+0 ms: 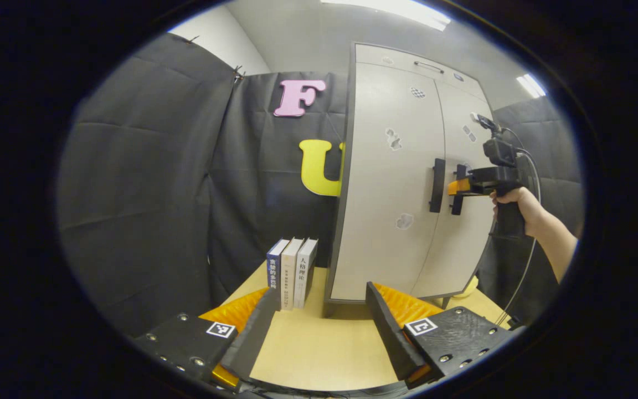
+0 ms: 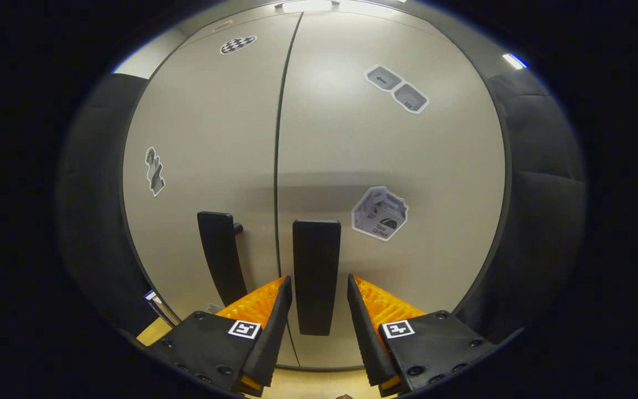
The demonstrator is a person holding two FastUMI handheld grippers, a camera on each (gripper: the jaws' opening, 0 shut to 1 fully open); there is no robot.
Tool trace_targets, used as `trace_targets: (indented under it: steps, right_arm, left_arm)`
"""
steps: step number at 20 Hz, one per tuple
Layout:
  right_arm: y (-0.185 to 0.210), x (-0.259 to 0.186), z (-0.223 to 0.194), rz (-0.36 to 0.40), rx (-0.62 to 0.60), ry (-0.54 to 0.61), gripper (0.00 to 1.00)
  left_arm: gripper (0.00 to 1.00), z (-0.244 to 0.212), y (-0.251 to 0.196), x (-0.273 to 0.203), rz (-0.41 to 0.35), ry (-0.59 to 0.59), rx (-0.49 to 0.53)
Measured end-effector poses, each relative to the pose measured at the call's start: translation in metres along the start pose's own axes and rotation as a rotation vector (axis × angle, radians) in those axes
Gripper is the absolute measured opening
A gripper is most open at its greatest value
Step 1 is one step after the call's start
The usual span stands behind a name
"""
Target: Open the right door of the double-door shoe cabinet with the right hand, and open the left door with the left hand.
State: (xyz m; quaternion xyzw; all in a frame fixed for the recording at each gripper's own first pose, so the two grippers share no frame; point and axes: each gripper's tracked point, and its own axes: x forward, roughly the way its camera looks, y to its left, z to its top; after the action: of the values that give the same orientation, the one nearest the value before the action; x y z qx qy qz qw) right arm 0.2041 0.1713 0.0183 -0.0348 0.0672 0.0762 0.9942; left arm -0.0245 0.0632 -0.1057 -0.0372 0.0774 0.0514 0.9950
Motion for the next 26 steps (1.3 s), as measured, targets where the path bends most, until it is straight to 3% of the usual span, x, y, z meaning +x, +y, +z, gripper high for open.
trace_targets:
  steps: [2, 4, 7, 8, 10, 26]
  right_arm:
    - [0.000, -0.002, 0.001, 0.002, 0.025, 0.004, 0.38]
    - [-0.001, 0.003, 0.000, 0.003, 0.053, 0.005, 0.40]
    - [-0.002, 0.002, 0.000, 0.003, 0.061, -0.013, 0.26]
    - [-0.002, 0.002, 0.000, 0.006, 0.052, -0.027, 0.26]
    - [-0.001, 0.002, -0.001, 0.022, 0.049, -0.021, 0.12]
    - [-0.004, -0.036, -0.011, 0.130, 0.022, -0.041, 0.12]
  left_arm:
    - [0.95, -0.004, -0.003, 0.001, -0.008, 0.006, -0.004]
    - [0.95, -0.005, -0.007, -0.002, -0.011, 0.008, -0.004]
    - [0.96, -0.006, -0.009, -0.007, -0.009, 0.009, 0.009]
    - [0.95, -0.006, -0.009, -0.009, -0.007, 0.010, 0.012]
    - [0.95, -0.007, -0.010, -0.013, -0.004, 0.017, 0.014]
    - [0.96, -0.008, -0.037, -0.037, -0.002, 0.014, -0.013]
